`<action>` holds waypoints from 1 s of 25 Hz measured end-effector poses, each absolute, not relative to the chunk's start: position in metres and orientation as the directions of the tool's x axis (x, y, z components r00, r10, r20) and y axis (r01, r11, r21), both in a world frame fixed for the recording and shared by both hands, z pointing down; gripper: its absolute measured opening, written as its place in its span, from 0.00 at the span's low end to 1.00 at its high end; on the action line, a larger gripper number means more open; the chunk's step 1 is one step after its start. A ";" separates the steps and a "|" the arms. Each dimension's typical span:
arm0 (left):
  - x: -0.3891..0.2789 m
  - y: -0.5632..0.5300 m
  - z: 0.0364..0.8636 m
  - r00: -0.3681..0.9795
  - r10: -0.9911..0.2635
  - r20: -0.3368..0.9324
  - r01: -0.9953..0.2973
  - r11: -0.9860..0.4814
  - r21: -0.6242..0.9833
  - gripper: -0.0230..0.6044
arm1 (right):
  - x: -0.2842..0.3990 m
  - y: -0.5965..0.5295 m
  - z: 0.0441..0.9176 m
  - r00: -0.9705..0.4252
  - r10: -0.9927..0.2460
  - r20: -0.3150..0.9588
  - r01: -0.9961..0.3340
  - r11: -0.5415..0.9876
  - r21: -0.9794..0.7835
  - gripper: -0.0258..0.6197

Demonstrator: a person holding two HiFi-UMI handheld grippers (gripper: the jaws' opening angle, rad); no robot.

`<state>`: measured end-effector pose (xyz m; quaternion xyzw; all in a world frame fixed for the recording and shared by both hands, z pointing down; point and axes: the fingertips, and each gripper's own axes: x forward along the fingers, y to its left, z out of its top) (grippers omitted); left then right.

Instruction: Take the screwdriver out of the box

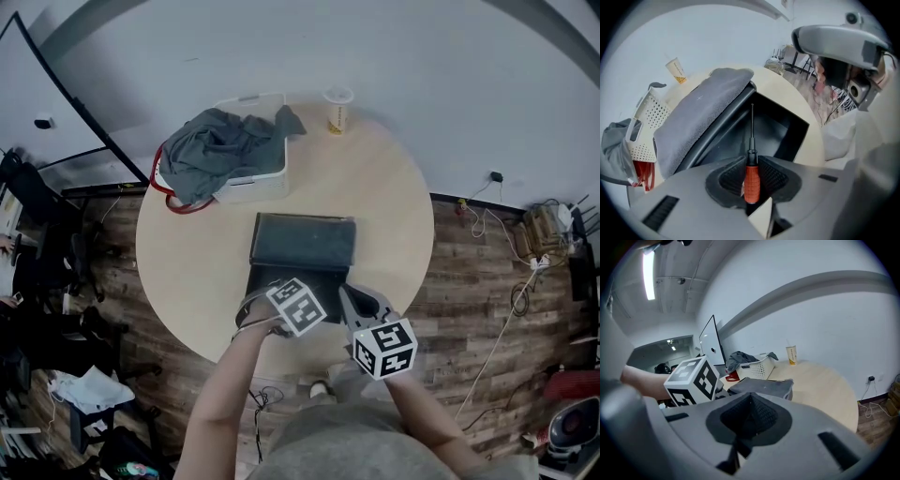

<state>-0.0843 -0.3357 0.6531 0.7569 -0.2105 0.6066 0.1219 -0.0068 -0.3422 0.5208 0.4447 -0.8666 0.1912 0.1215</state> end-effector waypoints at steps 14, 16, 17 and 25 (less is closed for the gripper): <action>-0.082 -0.320 0.579 0.288 -0.416 0.862 -0.606 -0.776 -0.172 0.15 | -0.002 -0.304 0.500 -0.557 -0.758 0.341 -0.830 0.524 -0.190 0.04; -0.083 -0.315 0.572 0.300 -0.462 0.835 -0.641 -0.746 -0.183 0.15 | -0.003 -0.299 0.495 -0.555 -0.762 0.333 -0.831 0.525 -0.184 0.04; -0.084 -0.312 0.569 0.303 -0.483 0.822 -0.657 -0.730 -0.187 0.15 | -0.003 -0.296 0.493 -0.555 -0.764 0.329 -0.831 0.526 -0.181 0.04; -0.095 -0.274 0.531 0.354 -0.653 0.670 -0.821 -0.560 -0.113 0.15 | -0.008 -0.265 0.479 -0.561 -0.769 0.305 -0.826 0.542 -0.154 0.04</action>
